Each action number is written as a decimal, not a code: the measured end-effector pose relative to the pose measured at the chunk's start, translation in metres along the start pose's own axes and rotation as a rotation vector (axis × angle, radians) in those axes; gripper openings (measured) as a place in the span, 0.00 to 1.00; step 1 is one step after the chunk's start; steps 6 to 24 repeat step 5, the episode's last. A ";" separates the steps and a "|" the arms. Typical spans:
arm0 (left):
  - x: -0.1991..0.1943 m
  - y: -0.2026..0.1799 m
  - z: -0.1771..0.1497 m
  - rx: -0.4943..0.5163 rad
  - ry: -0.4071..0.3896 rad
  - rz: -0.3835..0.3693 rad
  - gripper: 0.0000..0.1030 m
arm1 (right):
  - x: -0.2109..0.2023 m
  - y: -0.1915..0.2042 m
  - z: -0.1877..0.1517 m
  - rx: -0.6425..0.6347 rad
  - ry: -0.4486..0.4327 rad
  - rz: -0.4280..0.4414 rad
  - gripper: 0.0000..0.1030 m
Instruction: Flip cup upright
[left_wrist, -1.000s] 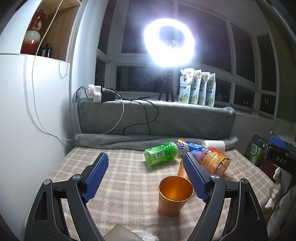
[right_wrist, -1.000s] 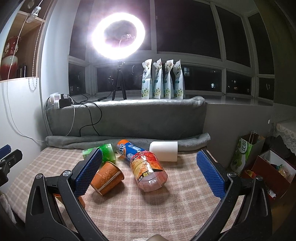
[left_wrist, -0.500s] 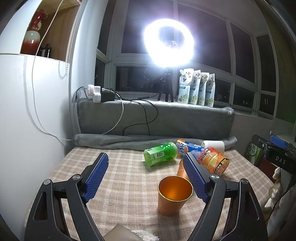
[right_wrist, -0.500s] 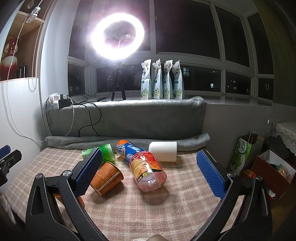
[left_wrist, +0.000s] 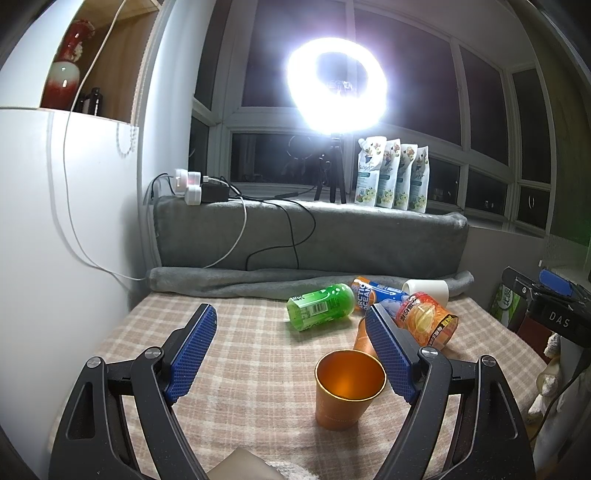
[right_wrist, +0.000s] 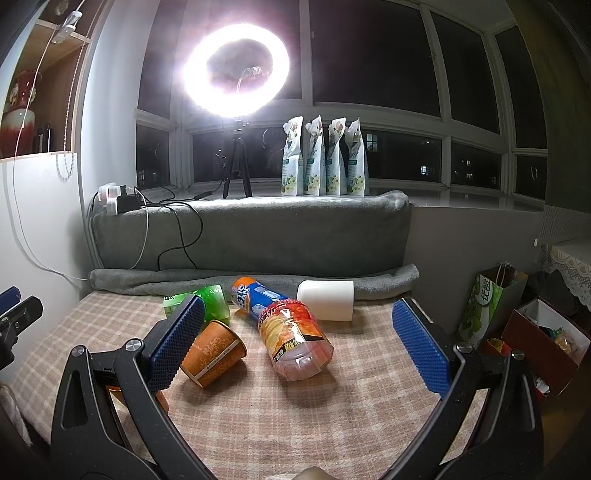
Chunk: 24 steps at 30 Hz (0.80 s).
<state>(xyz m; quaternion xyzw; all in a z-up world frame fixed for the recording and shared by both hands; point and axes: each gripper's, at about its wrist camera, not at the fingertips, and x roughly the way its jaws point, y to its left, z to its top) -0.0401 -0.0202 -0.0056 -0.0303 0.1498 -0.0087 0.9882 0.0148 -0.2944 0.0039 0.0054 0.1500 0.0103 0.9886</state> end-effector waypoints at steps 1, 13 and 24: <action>0.000 0.000 0.000 -0.001 0.000 0.000 0.80 | 0.000 0.000 0.000 0.001 0.000 0.000 1.00; 0.000 0.000 0.000 0.000 -0.004 -0.001 0.80 | -0.001 0.000 0.000 0.002 0.000 0.000 1.00; 0.000 0.000 0.000 0.000 -0.004 -0.001 0.80 | -0.001 0.000 0.000 0.002 0.000 0.000 1.00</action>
